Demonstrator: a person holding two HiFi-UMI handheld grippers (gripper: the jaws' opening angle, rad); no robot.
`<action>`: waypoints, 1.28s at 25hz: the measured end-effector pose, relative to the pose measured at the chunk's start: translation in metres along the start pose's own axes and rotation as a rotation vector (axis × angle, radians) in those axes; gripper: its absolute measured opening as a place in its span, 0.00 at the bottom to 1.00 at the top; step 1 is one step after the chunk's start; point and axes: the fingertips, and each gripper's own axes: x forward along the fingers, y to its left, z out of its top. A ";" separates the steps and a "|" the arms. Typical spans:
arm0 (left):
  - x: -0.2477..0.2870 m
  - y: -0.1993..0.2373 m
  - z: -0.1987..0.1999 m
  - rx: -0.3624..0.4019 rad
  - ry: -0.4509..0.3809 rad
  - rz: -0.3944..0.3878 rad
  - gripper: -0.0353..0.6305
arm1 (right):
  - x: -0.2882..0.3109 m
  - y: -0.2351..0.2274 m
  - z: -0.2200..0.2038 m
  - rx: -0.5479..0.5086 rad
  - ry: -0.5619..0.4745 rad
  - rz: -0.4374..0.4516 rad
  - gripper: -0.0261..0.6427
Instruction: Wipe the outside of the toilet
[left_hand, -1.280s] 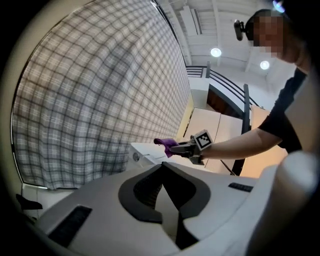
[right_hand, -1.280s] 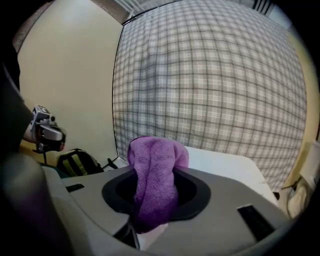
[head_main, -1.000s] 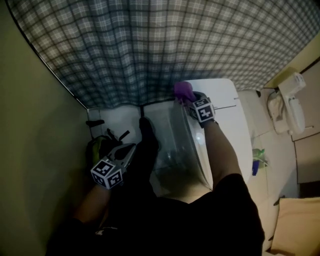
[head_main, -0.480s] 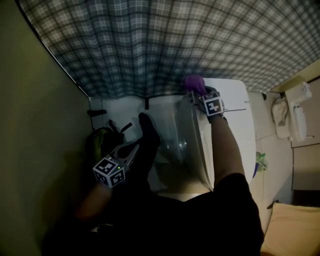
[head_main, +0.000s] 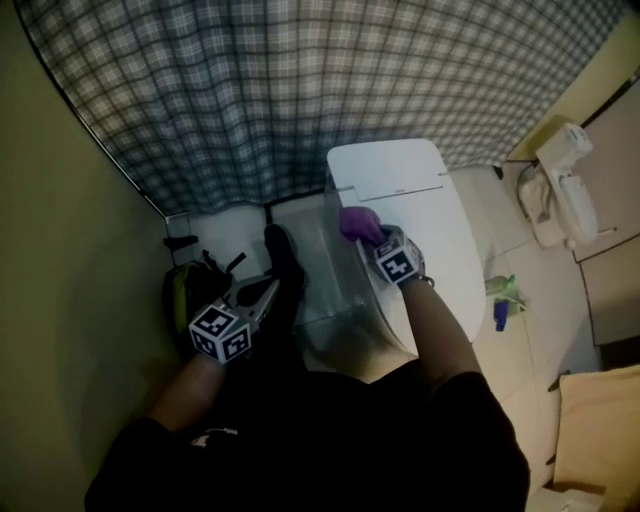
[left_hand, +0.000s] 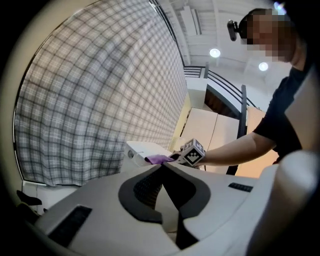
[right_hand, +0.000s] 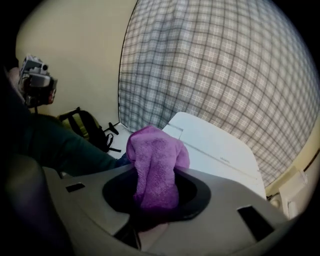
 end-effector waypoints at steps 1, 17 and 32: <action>0.002 -0.011 0.003 0.012 -0.006 -0.006 0.06 | -0.015 0.013 -0.015 -0.008 0.006 0.015 0.23; 0.040 -0.200 0.002 0.192 -0.009 -0.177 0.06 | -0.230 0.118 -0.238 -0.046 0.100 -0.016 0.23; 0.051 -0.151 0.001 0.143 0.002 -0.145 0.06 | -0.202 -0.020 -0.122 0.202 -0.186 -0.056 0.23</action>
